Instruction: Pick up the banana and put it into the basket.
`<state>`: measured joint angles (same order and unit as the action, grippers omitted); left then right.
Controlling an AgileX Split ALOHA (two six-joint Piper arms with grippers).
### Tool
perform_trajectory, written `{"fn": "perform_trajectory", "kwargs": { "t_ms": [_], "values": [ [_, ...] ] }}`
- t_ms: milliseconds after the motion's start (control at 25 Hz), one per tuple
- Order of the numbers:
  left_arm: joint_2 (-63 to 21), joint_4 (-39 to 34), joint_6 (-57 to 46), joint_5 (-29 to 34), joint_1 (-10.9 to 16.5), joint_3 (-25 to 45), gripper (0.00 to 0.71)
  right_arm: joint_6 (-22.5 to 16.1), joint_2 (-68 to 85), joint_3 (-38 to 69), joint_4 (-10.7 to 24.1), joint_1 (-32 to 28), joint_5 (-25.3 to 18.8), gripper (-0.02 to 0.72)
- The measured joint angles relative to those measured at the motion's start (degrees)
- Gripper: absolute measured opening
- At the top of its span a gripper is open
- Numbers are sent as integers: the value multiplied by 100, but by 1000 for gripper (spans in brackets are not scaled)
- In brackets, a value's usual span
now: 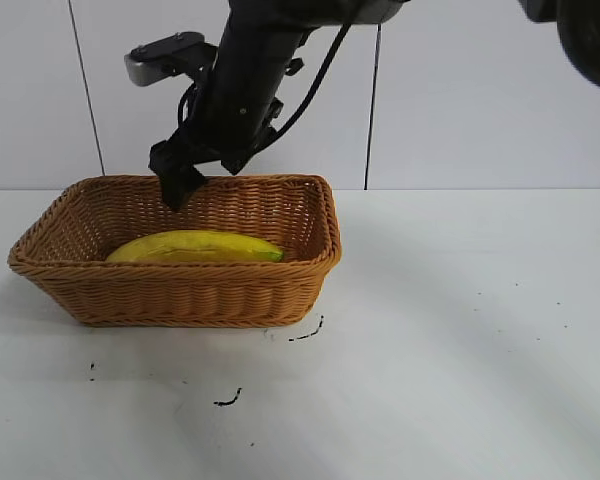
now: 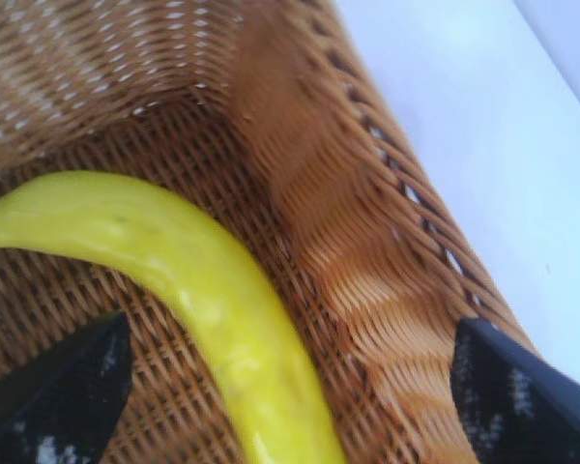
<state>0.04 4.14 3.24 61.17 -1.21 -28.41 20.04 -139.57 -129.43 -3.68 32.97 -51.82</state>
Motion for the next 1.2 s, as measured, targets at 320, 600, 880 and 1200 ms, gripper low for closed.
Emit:
{"fn": "perform_trajectory", "kwargs": {
  "t_ms": [320,600,880,1200],
  "values": [
    [0,0,0,0,0,0,690,-869,441,0,10,-1052,-989,629],
    [0,0,0,0,0,0,690,-1242,486,-5,10,-2223,-1676,629],
    [0,0,0,0,0,0,690,-1467,499,-5,6,-3180,-1773,629],
    [0,0,0,0,0,0,690,-1521,1268,985,-14,-3306,-1772,627]
  ]
}}
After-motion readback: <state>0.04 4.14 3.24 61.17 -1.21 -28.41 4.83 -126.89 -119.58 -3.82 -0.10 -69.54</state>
